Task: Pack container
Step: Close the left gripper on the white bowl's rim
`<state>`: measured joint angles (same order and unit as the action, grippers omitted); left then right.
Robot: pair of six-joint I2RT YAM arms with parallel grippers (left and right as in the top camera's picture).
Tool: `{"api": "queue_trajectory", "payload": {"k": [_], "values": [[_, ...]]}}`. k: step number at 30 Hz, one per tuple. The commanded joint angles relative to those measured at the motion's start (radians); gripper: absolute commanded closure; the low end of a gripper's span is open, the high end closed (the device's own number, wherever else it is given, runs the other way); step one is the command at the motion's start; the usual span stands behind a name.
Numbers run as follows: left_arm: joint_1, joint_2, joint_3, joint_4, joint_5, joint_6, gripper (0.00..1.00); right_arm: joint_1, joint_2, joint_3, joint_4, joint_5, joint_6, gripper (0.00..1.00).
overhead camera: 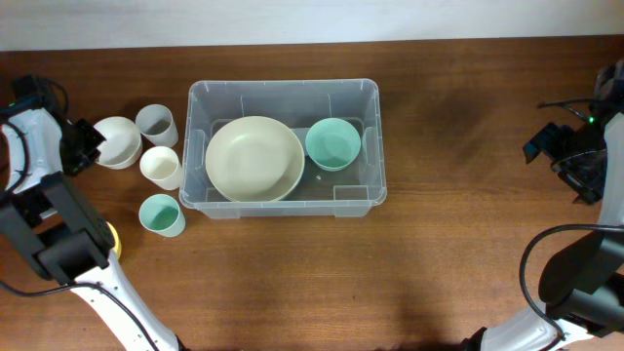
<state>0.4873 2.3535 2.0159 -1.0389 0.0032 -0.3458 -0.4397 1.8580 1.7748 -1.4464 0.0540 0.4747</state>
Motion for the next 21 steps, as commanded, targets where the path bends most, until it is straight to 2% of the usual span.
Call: {"api": "queue_trajectory", "payload": {"k": [1,4,8,13,17,21], "values": [[0.069,0.011,0.075,-0.055,-0.026,-0.002,0.99,0.001,0.003,-0.006,0.0,0.002,0.004,0.01],[0.113,-0.001,0.185,-0.125,-0.021,-0.002,0.99,0.001,0.003,-0.006,0.0,0.002,0.004,0.01],[0.154,-0.032,0.384,-0.199,0.059,-0.002,0.99,0.001,0.003,-0.006,0.0,0.002,0.004,0.01],[0.144,-0.12,0.666,-0.235,0.272,0.008,0.99,0.001,0.003,-0.006,0.0,0.002,0.004,0.01],[0.045,-0.206,0.738,-0.254,0.421,0.102,0.99,0.001,0.003,-0.006,0.0,0.002,0.004,0.01],[-0.137,-0.262,0.738,-0.322,0.423,0.228,0.99,0.001,0.003,-0.006,0.0,0.002,0.004,0.01]]}}
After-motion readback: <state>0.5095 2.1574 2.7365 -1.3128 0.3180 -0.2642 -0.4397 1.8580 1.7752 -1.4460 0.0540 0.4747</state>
